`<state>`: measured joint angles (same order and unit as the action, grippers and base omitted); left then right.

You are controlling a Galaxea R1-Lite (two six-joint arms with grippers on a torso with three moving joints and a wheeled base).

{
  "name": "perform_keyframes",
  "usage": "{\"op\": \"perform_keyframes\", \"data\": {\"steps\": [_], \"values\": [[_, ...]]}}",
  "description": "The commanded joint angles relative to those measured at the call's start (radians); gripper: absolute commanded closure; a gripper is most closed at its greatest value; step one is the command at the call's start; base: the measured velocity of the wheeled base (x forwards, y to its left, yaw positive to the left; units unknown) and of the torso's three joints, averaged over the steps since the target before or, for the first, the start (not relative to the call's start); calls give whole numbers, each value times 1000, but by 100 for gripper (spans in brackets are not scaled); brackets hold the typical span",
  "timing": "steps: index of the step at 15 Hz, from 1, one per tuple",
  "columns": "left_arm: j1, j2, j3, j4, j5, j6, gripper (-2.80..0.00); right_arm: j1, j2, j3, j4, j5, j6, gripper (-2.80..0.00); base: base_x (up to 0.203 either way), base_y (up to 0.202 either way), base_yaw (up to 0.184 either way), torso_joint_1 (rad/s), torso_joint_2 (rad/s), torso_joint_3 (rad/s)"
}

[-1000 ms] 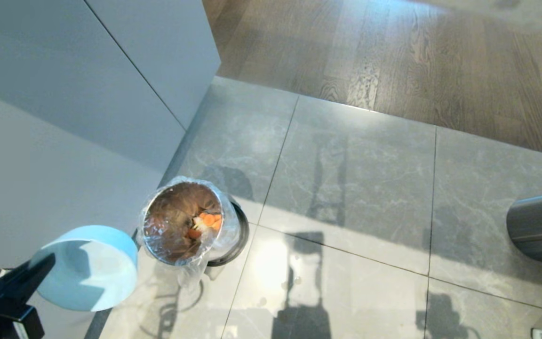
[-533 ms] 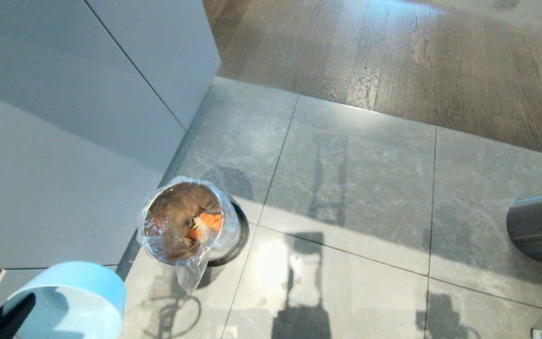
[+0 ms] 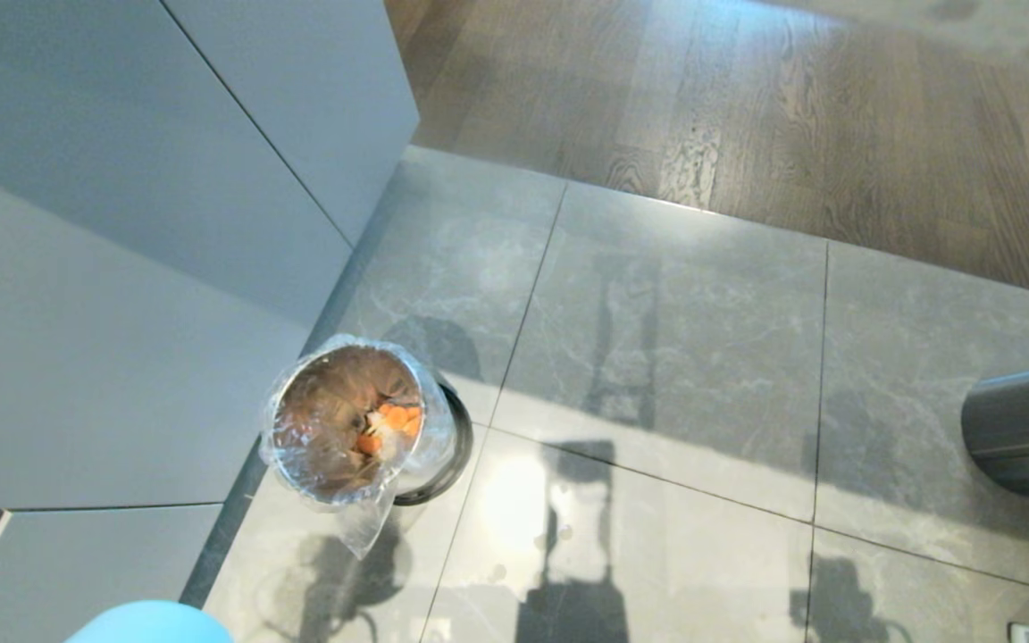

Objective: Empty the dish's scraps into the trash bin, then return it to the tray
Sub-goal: Put the bowl back to the table

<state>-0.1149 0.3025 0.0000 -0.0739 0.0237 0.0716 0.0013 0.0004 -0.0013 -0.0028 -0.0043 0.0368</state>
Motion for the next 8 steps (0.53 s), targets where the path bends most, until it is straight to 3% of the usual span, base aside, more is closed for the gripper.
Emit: {"op": "perform_keyframes", "data": {"steps": [1, 8], "values": [[0, -16, 0, 42, -21, -9, 0, 0, 0, 1, 0, 0, 0, 0, 0, 0, 0, 0, 0, 0], [0, -16, 0, 69, -30, -53, 0, 0, 0, 1, 0, 0, 0, 0, 0, 0, 0, 0, 0, 0]]}}
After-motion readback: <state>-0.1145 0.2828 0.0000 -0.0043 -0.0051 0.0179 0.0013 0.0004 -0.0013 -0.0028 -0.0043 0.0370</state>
